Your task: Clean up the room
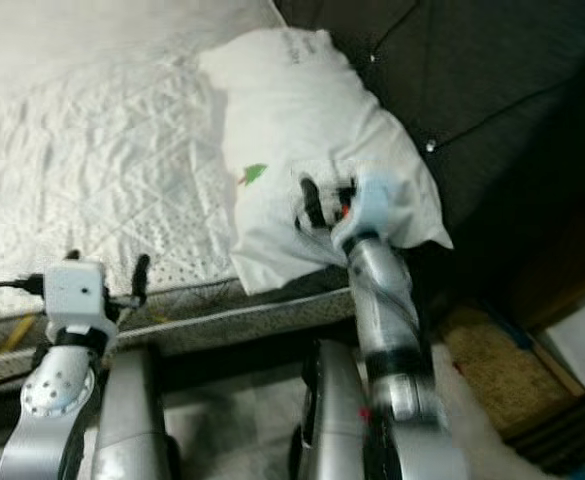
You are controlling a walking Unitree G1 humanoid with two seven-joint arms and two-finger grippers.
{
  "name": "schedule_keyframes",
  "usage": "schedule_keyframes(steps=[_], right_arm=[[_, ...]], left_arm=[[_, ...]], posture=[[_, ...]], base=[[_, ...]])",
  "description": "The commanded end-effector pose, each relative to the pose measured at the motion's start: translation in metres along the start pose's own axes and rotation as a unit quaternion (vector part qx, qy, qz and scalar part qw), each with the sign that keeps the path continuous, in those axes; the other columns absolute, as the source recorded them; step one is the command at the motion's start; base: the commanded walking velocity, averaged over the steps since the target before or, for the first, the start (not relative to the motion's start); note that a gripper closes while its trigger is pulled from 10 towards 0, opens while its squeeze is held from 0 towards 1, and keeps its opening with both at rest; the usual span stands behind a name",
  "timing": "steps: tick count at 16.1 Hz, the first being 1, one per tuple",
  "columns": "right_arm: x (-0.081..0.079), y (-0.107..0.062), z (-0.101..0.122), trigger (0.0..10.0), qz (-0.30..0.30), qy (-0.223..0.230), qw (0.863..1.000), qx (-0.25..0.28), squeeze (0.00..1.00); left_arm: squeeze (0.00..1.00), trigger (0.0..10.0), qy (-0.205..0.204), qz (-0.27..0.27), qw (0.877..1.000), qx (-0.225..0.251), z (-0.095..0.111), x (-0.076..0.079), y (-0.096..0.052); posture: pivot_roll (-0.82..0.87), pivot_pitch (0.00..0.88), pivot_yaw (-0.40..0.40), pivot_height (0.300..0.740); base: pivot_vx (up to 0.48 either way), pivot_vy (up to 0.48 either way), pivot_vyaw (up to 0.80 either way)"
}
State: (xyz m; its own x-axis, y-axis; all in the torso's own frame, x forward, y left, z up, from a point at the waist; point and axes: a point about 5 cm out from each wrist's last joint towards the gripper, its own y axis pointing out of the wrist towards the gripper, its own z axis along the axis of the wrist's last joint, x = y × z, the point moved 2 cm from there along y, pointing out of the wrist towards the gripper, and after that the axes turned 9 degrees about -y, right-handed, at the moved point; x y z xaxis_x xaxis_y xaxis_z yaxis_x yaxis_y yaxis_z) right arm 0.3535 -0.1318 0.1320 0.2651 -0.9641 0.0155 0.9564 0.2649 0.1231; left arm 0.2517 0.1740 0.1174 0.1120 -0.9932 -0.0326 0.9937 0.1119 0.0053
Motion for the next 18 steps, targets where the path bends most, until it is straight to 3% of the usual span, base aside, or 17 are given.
schedule_keyframes(steps=[1, 2, 5, 8, 11, 15, 18], right_arm=[[-0.005, -0.008, 0.012, 10.0, 0.013, -0.033, 0.999, 0.034, 0.00], [-0.005, -0.020, 0.005, 10.0, 0.013, -0.061, 0.997, 0.034, 0.00], [-0.003, -0.038, -0.002, 10.0, -0.012, -0.048, 0.999, 0.003, 0.00], [-0.006, -0.039, 0.000, 10.0, -0.014, -0.037, 0.999, -0.002, 0.00], [-0.011, -0.036, -0.001, 10.0, -0.019, -0.021, 1.000, -0.012, 0.00], [-0.016, -0.032, 0.005, 10.0, -0.012, -0.017, 1.000, -0.009, 0.00], [-0.009, -0.042, -0.009, 10.0, -0.029, 0.004, 0.998, -0.047, 0.00]], left_arm=[[0.00, 10.0, -0.009, 0.002, 1.000, 0.008, 0.001, -0.001, 0.003], [0.00, 10.0, -0.008, -0.001, 1.000, 0.014, 0.001, -0.001, 0.008], [0.00, 10.0, -0.010, -0.001, 1.000, 0.026, 0.000, 0.000, 0.015], [0.00, 10.0, -0.029, 0.006, 0.999, 0.031, 0.005, 0.003, 0.011], [0.00, 10.0, -0.020, -0.001, 1.000, 0.012, -0.007, 0.001, 0.007], [0.00, 10.0, -0.012, -0.008, 1.000, 0.022, -0.001, 0.003, 0.012], [0.00, 10.0, -0.010, -0.025, 1.000, 0.010, -0.009, 0.007, 0.005]], posture=[[0.05, 0.000, -0.044, 0.516], [0.05, 0.000, -0.049, 0.516], [0.02, 0.000, -0.052, 0.546], [0.02, 0.000, -0.038, 0.591], [0.02, 0.000, -0.030, 0.625], [0.02, 0.000, -0.031, 0.684], [0.01, 0.000, -0.048, 0.713]], base=[[0.000, 0.000, 0.00], [0.000, 0.000, 0.00], [0.000, 0.000, 0.00], [0.000, 0.000, 0.00], [0.000, 0.000, 0.00], [0.000, 0.000, 0.00], [0.000, 0.000, 0.00]])
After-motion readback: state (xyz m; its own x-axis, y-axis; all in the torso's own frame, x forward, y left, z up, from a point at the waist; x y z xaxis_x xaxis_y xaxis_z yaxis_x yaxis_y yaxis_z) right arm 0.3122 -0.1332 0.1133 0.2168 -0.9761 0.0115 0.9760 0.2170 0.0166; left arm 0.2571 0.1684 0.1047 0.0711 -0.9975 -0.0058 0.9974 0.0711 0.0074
